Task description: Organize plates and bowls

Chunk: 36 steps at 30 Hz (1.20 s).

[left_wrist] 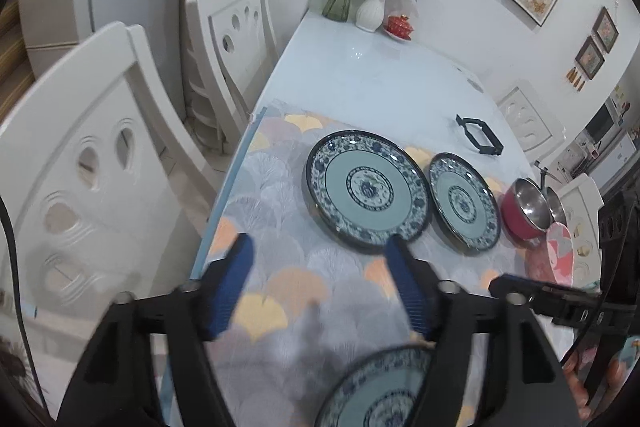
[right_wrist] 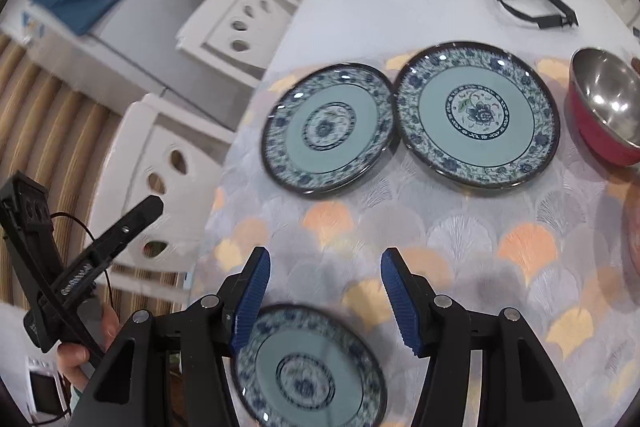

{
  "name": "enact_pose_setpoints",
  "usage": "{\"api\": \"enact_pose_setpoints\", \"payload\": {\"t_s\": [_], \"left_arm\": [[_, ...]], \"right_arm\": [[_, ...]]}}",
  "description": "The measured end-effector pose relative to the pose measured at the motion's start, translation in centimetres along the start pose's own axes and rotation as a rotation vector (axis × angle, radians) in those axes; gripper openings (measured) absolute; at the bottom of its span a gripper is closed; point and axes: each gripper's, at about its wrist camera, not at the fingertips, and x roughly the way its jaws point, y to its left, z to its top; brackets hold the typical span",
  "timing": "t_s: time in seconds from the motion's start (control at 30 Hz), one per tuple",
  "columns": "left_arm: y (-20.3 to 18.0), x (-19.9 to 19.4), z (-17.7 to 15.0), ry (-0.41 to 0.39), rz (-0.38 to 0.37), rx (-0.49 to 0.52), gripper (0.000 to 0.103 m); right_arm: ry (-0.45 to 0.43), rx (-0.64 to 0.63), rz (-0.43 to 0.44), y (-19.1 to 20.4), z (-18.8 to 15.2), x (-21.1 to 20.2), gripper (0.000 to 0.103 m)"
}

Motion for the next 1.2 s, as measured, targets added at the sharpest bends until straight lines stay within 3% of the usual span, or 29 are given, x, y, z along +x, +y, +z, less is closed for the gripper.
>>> {"api": "enact_pose_setpoints", "payload": {"t_s": [0.13,0.23,0.4,0.53,0.63,0.8,0.9,1.1,1.2], "left_arm": [[0.7,4.3,1.6,0.055,-0.014,-0.025,0.075],[0.9,7.5,2.7,0.095,-0.011,-0.036,0.073],[1.1,8.1,1.6,0.077,0.029,-0.064,0.073],[1.0,9.3,0.1,0.158,-0.005,-0.061,0.073],[0.6,10.2,-0.9,0.219,-0.042,-0.063,0.073],[0.5,11.4,-1.6,0.247,-0.093,-0.118,0.072],[0.0,11.8,-1.2,0.242,-0.096,-0.093,0.073],[-0.5,12.5,-0.4,0.224,-0.128,-0.109,0.072],[-0.8,12.8,-0.1,0.222,-0.138,-0.106,0.065]], "right_arm": [[0.040,0.011,-0.009,-0.5,1.4,2.9,0.056],[0.056,-0.047,-0.073,0.0,2.3,4.2,0.056],[0.003,-0.203,-0.164,1.7,5.6,4.3,0.056],[-0.002,-0.296,-0.224,2.3,9.6,5.8,0.076],[0.034,-0.293,-0.206,1.4,11.9,7.6,0.077],[0.095,-0.278,-0.194,0.0,14.2,10.2,0.077],[0.114,-0.275,-0.188,-0.6,15.0,11.5,0.077],[0.069,-0.303,-0.205,-0.7,17.2,11.6,0.078],[0.075,-0.328,-0.202,-0.3,18.0,11.9,0.074]]}}
